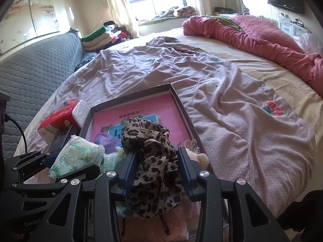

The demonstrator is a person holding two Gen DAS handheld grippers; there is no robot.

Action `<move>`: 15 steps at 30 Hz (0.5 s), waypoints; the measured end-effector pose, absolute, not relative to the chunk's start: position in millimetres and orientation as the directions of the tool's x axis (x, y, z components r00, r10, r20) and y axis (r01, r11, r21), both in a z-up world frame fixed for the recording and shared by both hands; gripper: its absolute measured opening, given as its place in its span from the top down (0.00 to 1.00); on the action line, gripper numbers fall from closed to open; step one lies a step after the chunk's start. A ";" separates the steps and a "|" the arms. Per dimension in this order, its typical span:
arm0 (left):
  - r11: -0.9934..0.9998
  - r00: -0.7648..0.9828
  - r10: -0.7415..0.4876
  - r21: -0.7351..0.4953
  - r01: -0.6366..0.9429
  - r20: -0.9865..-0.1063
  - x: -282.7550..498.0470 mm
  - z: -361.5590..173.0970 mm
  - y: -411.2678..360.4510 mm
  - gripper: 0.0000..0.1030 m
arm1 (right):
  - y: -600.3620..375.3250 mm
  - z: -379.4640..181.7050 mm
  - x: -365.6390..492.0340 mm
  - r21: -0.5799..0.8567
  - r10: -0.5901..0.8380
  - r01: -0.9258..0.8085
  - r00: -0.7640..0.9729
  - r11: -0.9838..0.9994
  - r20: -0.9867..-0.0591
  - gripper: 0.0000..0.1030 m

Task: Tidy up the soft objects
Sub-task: 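Release the tissue pack with left tool while right tool releases the scrunchie on the tray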

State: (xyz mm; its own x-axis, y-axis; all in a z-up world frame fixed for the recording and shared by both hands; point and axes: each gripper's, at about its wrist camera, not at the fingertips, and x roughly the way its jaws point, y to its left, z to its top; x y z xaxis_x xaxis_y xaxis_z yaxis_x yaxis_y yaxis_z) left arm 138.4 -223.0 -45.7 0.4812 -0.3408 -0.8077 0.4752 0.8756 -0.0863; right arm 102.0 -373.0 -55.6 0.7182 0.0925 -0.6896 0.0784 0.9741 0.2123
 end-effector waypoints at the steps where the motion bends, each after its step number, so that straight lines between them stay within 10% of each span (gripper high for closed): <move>1: 0.875 0.480 -0.341 -0.087 0.475 -0.808 138.0 -45.4 -222.9 0.48 | -373.0 -54.4 101.2 0.213 0.092 0.078 0.720 0.974 -0.687 0.54; 15: 0.879 0.503 -0.332 -0.069 0.471 -0.798 130.6 -33.5 -216.7 0.43 | -371.8 -34.9 89.5 0.226 0.097 0.074 0.747 0.971 -0.658 0.42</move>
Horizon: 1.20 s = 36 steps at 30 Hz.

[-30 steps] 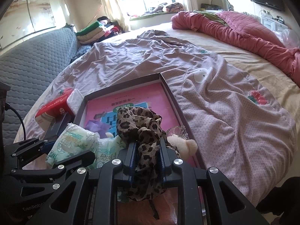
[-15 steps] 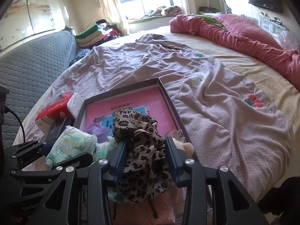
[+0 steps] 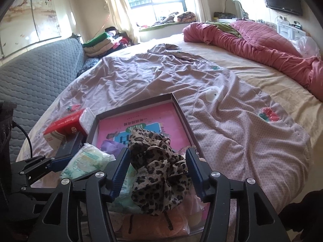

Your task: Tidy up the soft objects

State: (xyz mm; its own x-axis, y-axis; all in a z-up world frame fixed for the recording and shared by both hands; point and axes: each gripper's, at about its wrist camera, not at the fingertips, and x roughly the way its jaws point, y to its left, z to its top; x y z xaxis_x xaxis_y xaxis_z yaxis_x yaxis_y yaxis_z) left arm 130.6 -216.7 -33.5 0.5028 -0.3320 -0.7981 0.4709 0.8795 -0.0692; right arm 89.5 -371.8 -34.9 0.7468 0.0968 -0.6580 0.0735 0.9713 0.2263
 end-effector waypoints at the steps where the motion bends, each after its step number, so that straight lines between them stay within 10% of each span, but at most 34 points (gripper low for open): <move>1: 0.881 0.509 -0.330 -0.065 0.469 -0.795 129.2 -30.9 -215.5 0.43 | -372.0 -33.1 88.5 0.233 0.103 0.072 0.747 0.970 -0.657 0.40; 36: 0.969 0.637 -0.195 -0.046 0.242 -0.746 67.8 33.7 -109.5 0.18 | -303.8 41.8 15.5 0.168 0.086 0.016 0.807 0.986 -0.584 0.20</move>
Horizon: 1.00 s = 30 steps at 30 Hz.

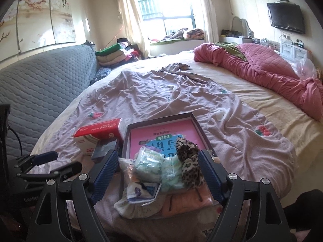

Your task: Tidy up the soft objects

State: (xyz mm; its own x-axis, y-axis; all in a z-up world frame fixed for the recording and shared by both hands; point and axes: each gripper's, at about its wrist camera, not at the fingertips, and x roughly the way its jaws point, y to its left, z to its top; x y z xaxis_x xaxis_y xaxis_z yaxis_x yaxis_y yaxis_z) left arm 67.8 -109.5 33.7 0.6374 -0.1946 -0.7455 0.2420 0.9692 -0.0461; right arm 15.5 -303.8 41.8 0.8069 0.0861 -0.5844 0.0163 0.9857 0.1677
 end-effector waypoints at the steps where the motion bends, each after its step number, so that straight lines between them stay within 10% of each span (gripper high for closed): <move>1: 0.971 0.640 -0.193 -0.050 0.235 -0.744 64.7 34.0 -107.5 0.18 | -299.4 43.4 10.3 0.159 0.086 0.010 0.809 0.987 -0.582 0.20; 30: 0.983 0.587 -0.127 -0.023 0.182 -0.800 -14.6 11.0 -101.4 0.17 | -272.2 15.1 -46.2 0.146 0.092 0.010 0.734 0.989 -0.673 0.19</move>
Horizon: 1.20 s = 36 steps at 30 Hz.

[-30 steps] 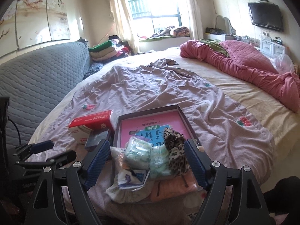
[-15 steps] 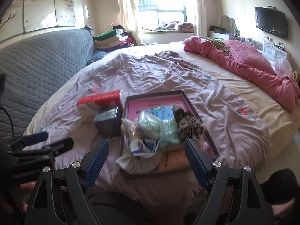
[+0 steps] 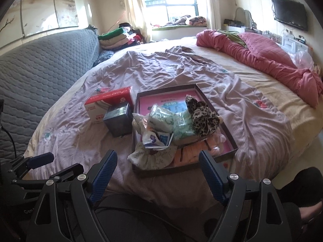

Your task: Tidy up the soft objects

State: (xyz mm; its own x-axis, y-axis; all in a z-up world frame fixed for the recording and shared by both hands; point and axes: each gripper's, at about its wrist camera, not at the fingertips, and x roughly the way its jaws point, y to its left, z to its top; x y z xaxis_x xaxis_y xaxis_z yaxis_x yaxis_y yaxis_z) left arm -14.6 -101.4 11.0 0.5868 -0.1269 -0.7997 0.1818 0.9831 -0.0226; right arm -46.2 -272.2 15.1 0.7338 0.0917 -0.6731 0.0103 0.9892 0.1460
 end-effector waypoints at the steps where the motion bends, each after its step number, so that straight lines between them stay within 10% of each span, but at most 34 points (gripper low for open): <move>1: 0.983 0.591 -0.125 -0.021 0.180 -0.797 -15.1 11.8 -101.5 0.17 | -271.0 14.6 -46.5 0.145 0.095 0.005 0.733 0.989 -0.674 0.19; 36: 0.987 0.586 -0.102 -0.009 0.159 -0.804 -10.8 8.9 -94.4 0.17 | -264.2 10.2 -45.7 0.123 0.084 -0.001 0.732 0.992 -0.676 0.18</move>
State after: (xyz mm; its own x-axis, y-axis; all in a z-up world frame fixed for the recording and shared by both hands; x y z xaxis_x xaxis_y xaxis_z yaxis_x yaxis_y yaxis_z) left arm -10.8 -94.4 8.9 0.5863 -0.1016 -0.8037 0.1588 0.9873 -0.0089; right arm -45.7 -264.2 10.2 0.7325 0.0843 -0.6755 -0.0008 0.9924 0.1230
